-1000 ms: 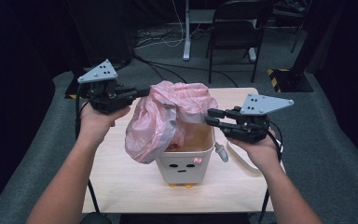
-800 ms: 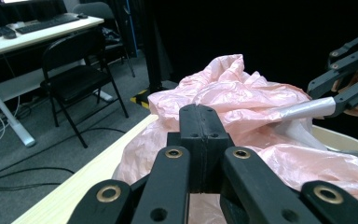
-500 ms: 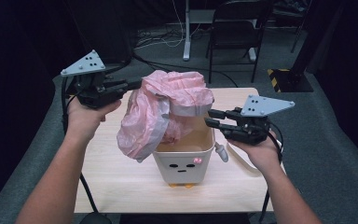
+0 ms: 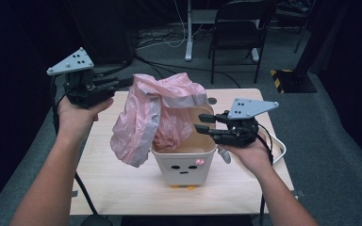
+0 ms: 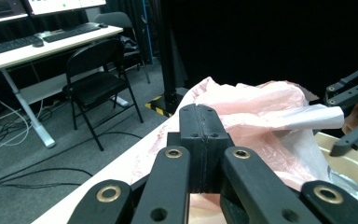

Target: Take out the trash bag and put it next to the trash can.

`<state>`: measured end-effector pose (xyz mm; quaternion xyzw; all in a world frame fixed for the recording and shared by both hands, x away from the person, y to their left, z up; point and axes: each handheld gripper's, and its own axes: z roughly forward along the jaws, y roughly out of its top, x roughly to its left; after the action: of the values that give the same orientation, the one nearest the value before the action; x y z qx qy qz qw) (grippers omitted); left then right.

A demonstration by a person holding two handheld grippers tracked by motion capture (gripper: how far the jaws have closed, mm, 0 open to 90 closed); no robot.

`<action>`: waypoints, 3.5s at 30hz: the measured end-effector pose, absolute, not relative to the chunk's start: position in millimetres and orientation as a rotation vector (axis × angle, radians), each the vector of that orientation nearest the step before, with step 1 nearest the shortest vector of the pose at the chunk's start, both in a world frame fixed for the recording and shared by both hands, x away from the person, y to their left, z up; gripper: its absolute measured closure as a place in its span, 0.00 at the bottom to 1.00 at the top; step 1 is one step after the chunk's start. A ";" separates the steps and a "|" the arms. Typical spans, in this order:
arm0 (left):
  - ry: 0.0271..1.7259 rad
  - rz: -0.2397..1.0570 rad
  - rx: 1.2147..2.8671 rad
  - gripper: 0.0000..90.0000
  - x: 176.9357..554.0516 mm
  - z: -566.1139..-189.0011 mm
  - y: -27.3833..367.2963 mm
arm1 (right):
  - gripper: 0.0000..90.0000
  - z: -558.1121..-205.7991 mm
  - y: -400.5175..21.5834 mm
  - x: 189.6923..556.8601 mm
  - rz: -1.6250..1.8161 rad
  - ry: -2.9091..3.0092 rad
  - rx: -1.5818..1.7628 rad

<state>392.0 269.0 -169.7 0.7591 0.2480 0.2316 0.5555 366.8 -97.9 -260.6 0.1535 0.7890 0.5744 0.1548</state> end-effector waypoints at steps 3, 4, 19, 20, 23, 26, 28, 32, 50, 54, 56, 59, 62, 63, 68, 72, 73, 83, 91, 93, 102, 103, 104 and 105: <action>0.594 0.553 1.786 1.00 392.5 -169.5 271.7 | 0.67 -260.2 -89.8 366.6 1.643 2.276 0.417; 0.596 0.552 1.783 1.00 392.7 -169.2 272.9 | 0.66 -260.0 -86.6 366.4 1.644 2.282 0.415; 0.588 0.579 1.769 1.00 386.7 -154.4 277.3 | 0.67 -252.7 -56.2 362.6 1.590 2.354 0.322; 0.587 0.582 1.765 1.00 385.7 -152.0 277.1 | 0.67 -252.5 -53.5 362.3 1.576 2.359 0.317; 0.582 0.585 1.766 1.00 385.3 -149.0 275.3 | 0.68 -253.1 -49.1 361.7 1.544 2.372 0.310; 0.575 0.585 1.768 1.00 385.0 -147.7 273.4 | 0.69 -253.8 -46.4 361.9 1.518 2.379 0.314; 0.573 0.584 1.769 1.00 384.7 -147.6 272.0 | 0.70 -254.9 -43.8 362.4 1.483 2.385 0.315; 0.573 0.581 1.770 1.00 385.2 -148.8 272.4 | 0.78 -257.6 -40.7 364.2 1.465 2.403 0.306; 0.582 0.566 1.765 1.00 387.3 -152.5 275.0 | 1.00 -257.2 -47.7 368.8 1.505 2.403 0.334; 0.580 0.564 1.766 1.00 387.0 -152.2 273.7 | 1.00 -248.0 -53.1 369.6 1.573 2.353 0.344; 0.571 0.567 1.768 1.00 385.8 -150.9 272.0 | 1.00 -243.7 -54.8 370.1 1.592 2.336 0.343; 0.569 0.570 1.767 1.00 384.7 -148.8 271.7 | 1.00 -239.5 -55.8 370.7 1.616 2.324 0.343; 0.565 0.575 1.762 1.00 383.2 -144.9 271.9 | 1.00 -233.0 -55.1 371.3 1.639 2.310 0.337; 0.564 0.577 1.761 1.00 382.4 -143.7 272.0 | 1.00 -230.8 -54.3 371.5 1.644 2.306 0.332; 0.560 0.587 1.754 1.00 380.3 -138.9 273.3 | 1.00 -221.0 -48.4 372.3 1.655 2.293 0.311; 0.558 0.600 1.744 1.00 377.8 -132.9 276.2 | 1.00 -214.2 -42.9 372.4 1.659 2.282 0.292; 0.556 0.604 1.742 1.00 377.0 -131.0 277.0 | 1.00 -212.4 -41.9 372.4 1.658 2.278 0.289; 0.550 0.641 1.714 1.00 364.9 -112.2 286.9 | 1.00 -194.6 -35.9 373.5 1.671 2.249 0.269; 0.557 0.676 1.699 1.00 356.0 -102.7 297.7 | 1.00 -184.9 -27.9 374.4 1.678 2.239 0.240; 0.563 0.684 1.696 1.00 353.7 -100.9 300.7 | 1.00 -182.6 -25.2 374.5 1.682 2.238 0.230; 0.593 0.727 1.672 1.00 340.9 -90.2 316.6 | 1.00 -171.5 -9.2 374.5 1.714 2.232 0.171; 0.593 0.730 1.673 1.00 340.2 -89.7 317.8 | 1.00 -170.0 -6.3 374.7 1.718 2.230 0.163; 0.596 0.735 1.672 1.00 339.0 -89.3 319.1 | 1.00 -169.0 -4.6 374.8 1.722 2.230 0.158; 0.599 0.738 1.669 1.00 338.0 -88.9 320.5 | 1.00 -167.6 -2.3 374.7 1.724 2.230 0.153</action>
<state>338.0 320.5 -88.9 0.7120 0.2555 0.3147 0.5734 374.7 -2.3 -167.6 0.0536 0.7801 0.6028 0.1587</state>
